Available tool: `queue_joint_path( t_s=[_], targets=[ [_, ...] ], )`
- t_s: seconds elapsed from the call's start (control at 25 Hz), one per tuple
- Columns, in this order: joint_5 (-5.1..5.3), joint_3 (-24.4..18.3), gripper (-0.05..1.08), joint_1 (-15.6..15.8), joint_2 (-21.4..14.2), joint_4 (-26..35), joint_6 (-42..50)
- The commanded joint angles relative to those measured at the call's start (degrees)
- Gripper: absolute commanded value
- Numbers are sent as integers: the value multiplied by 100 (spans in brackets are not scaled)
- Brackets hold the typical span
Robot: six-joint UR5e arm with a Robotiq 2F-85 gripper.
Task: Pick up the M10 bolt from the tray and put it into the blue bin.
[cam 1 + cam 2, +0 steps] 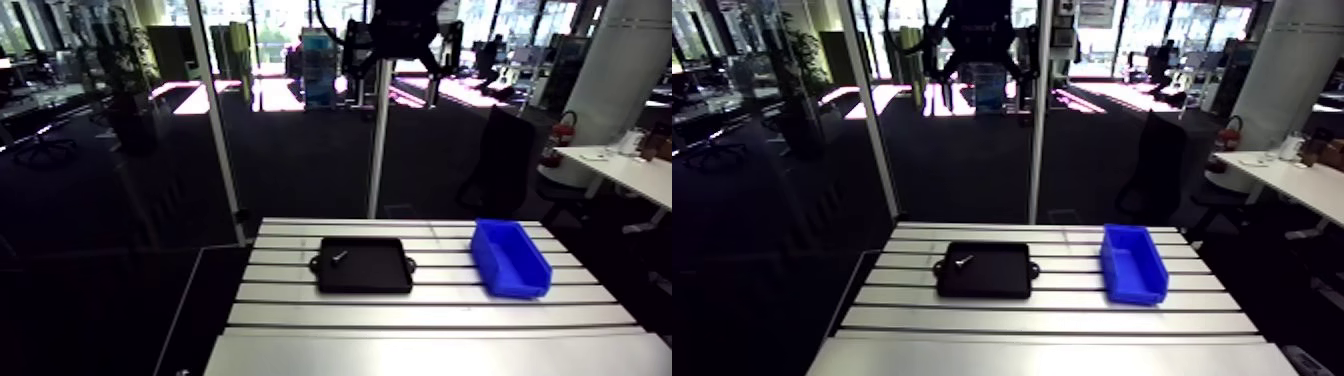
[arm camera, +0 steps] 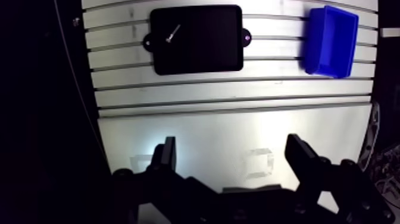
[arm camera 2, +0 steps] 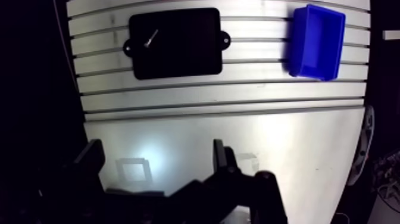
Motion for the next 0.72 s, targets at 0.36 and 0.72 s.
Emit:
queue_joint_path(
  t_s=[0.36, 0.72],
  targets=[
    [0, 18, 1, 0, 44, -88, 281],
    [9, -35, 1, 18, 150, -123, 1152]
  ],
)
